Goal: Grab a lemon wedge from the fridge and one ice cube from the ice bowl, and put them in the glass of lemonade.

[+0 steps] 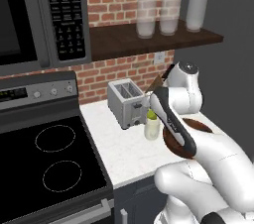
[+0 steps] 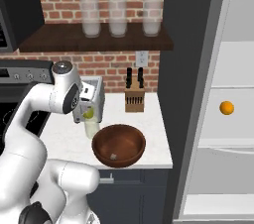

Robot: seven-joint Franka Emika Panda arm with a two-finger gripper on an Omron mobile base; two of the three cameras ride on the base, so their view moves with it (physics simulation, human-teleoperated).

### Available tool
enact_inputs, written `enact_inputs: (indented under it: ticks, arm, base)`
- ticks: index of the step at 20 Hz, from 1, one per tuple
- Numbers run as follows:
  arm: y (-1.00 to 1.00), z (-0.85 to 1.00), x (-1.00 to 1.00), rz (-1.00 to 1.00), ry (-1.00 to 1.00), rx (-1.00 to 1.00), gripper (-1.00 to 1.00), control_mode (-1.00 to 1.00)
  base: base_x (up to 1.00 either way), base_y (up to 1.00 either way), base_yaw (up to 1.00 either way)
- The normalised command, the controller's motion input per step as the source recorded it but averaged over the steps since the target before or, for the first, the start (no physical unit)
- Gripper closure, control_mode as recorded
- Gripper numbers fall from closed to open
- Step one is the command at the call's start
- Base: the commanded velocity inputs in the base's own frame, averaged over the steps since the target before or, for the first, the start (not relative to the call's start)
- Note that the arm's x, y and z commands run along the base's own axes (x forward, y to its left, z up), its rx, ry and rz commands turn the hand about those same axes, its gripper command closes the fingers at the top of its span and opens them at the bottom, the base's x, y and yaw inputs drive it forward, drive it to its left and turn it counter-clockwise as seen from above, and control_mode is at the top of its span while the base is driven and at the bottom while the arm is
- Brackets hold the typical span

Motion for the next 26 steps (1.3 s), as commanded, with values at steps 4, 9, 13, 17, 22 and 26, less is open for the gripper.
enact_inputs:
  ticks: [4, 9, 13, 17, 22, 26]
  arm:
    - [0.0, 0.0, -0.34, 0.0, -0.07, 0.0, -1.0, -1.0]
    - [0.0, 0.02, -0.36, 0.0, -0.09, 0.0, -1.0, -1.0]
    - [-0.01, 0.02, -0.24, 0.0, -0.04, 0.0, -1.0, -1.0]
    - [0.0, 0.01, -0.22, 0.0, -0.03, 0.0, -1.0, -1.0]
    - [0.0, 0.06, -0.21, 0.0, -0.01, 0.0, -1.0, -1.0]
    - [-0.01, 0.19, -0.21, 0.0, -0.01, 0.01, -1.0, -1.0]
  base:
    - [0.0, 0.0, 0.0]
    - [0.0, 0.0, 0.0]
    - [0.0, 0.0, 0.0]
    - [0.0, 0.0, 0.0]
    - [0.0, 0.0, 0.0]
    - [0.0, 0.0, 0.0]
